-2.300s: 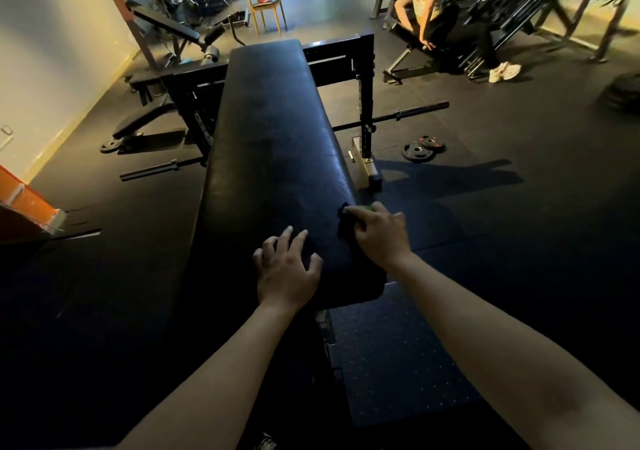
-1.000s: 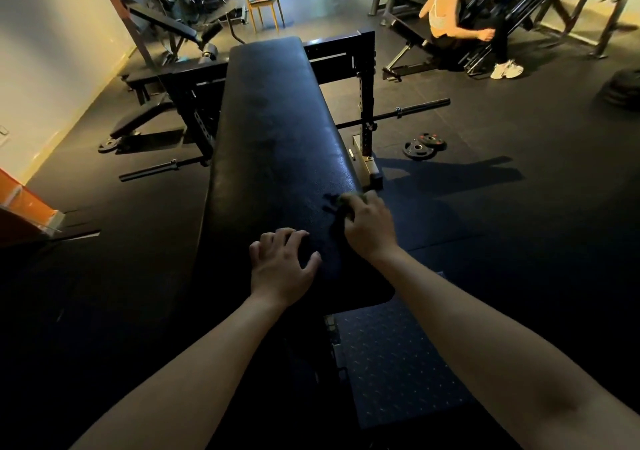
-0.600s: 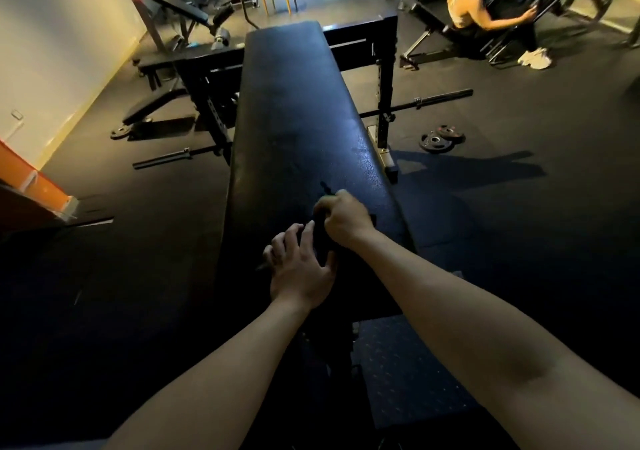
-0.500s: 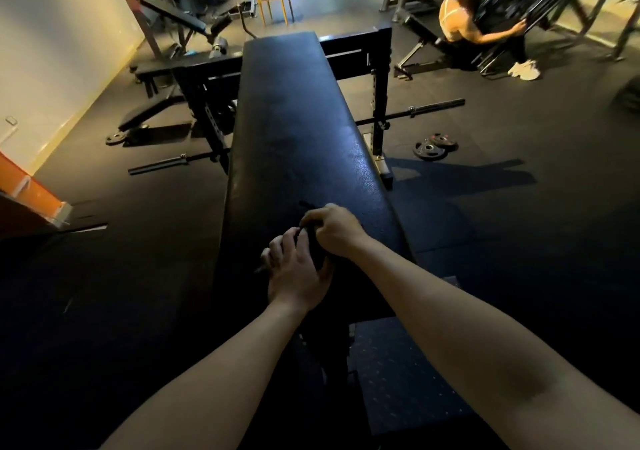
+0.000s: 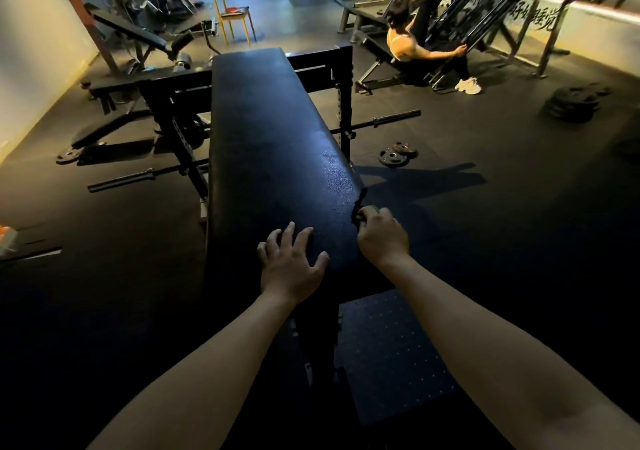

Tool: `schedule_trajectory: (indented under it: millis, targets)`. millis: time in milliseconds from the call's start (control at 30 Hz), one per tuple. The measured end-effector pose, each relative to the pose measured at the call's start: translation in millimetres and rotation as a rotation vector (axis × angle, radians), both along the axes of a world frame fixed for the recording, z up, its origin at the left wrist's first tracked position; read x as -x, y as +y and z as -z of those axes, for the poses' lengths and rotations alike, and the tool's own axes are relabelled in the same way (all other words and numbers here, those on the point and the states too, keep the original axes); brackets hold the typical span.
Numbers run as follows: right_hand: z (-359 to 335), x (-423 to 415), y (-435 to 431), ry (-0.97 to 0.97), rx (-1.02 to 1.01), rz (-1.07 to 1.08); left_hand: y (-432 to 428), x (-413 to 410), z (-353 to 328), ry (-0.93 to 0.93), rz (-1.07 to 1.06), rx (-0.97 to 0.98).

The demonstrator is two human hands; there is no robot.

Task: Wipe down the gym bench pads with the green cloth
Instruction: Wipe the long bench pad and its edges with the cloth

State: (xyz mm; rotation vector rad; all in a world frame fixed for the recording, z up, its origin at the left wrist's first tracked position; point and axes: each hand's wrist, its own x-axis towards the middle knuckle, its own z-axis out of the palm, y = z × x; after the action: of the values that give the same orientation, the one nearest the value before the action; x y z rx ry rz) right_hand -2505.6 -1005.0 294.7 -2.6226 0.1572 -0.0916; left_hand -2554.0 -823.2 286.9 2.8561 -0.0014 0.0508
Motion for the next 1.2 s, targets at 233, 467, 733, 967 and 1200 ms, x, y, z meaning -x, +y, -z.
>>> schedule_trajectory:
  millis: [233,467,733,967,1200]
  targets:
    - [-7.2,43.7,67.8,-0.007,-0.042,-0.191,11.9,11.4,8.1,-0.033,0.094,-0.015]
    - [-2.2,5.5,-4.1,-0.065,0.057,0.07,10.6,13.4,8.0,-0.048,0.1,0.016]
    - [11.9,14.6,17.5,-0.052,0.145,0.157,10.4,10.4,10.1,-0.045,0.099,-0.007]
    - [6.4,56.1,48.2,-0.097,-0.003,-0.053,12.0,10.8,9.3,-0.035,0.098,-0.013]
    - [1.9,37.0,5.1,-0.207,0.075,0.085,10.9,11.3,9.8,-0.047,0.105,-0.008]
